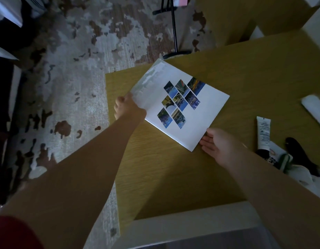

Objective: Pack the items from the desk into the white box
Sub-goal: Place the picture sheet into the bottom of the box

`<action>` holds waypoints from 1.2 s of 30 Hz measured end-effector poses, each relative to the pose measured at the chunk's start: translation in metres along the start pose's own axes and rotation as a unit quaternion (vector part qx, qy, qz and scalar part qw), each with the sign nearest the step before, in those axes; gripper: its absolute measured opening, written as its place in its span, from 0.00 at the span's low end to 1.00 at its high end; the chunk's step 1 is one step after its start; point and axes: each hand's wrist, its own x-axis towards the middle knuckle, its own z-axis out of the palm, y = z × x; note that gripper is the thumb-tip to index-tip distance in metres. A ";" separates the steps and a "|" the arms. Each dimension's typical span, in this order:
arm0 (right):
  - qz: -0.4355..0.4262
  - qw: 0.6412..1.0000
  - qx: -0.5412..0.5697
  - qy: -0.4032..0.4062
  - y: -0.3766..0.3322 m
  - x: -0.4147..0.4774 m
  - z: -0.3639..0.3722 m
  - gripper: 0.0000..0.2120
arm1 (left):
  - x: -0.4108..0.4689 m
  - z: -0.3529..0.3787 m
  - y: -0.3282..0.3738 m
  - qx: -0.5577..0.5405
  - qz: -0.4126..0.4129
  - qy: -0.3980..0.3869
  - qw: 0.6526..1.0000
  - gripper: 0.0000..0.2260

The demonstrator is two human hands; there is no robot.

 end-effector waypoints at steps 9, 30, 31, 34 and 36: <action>-0.028 0.991 -0.118 0.050 -0.004 -0.004 -0.016 0.16 | -0.057 -0.004 -0.029 0.049 -0.111 -0.040 0.992 0.35; -0.284 0.952 -0.089 -0.073 -0.011 -0.138 -0.053 0.05 | -0.172 -0.090 -0.076 -0.209 -0.138 -0.277 0.928 0.18; -0.287 0.952 -0.079 -0.077 -0.010 -0.146 -0.064 0.05 | -0.177 -0.094 -0.074 -0.233 -0.121 -0.285 0.922 0.17; -0.285 0.952 -0.052 -0.101 -0.004 -0.167 -0.098 0.05 | -0.193 -0.107 -0.054 -0.325 -0.077 -0.245 0.910 0.07; -0.287 0.949 -0.043 -0.119 0.004 -0.177 -0.118 0.05 | -0.204 -0.113 -0.040 -0.383 -0.099 -0.159 0.905 0.05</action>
